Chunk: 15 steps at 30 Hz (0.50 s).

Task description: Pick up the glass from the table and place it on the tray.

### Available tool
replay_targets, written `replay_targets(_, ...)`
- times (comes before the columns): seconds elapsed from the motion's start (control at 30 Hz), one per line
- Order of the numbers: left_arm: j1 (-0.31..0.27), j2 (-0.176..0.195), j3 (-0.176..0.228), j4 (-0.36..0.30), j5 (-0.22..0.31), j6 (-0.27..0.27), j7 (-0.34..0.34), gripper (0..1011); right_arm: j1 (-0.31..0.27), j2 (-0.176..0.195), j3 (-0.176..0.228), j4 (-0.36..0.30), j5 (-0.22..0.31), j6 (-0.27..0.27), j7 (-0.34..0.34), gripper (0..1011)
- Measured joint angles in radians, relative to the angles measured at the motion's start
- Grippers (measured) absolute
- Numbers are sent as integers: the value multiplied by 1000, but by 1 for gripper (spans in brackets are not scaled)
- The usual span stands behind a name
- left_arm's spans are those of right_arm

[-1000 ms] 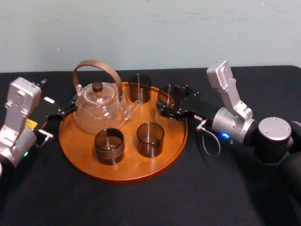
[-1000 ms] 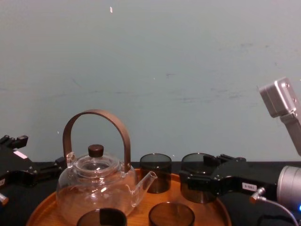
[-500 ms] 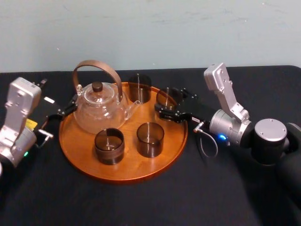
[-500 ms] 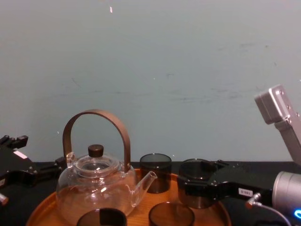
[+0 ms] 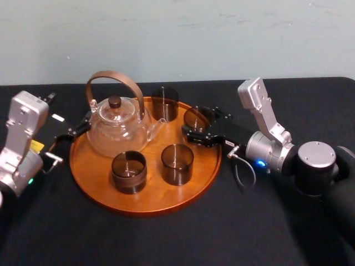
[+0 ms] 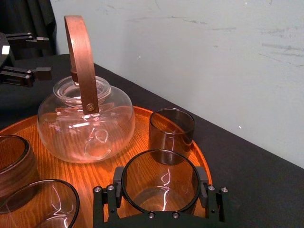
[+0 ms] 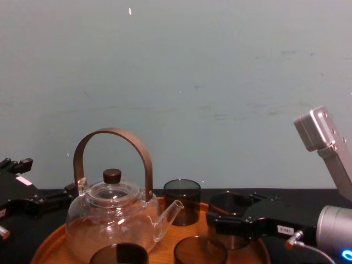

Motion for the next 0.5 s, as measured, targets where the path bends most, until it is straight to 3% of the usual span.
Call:
replay_targets(0.33, 0, 0, 0, 0, 0, 0, 0, 1001, 0, 0, 0, 0, 0, 1, -1, 905)
replay_targets(0.5, 0, 0, 0, 0, 0, 0, 0, 1001, 0, 0, 1, -1, 1, 1, -1, 998)
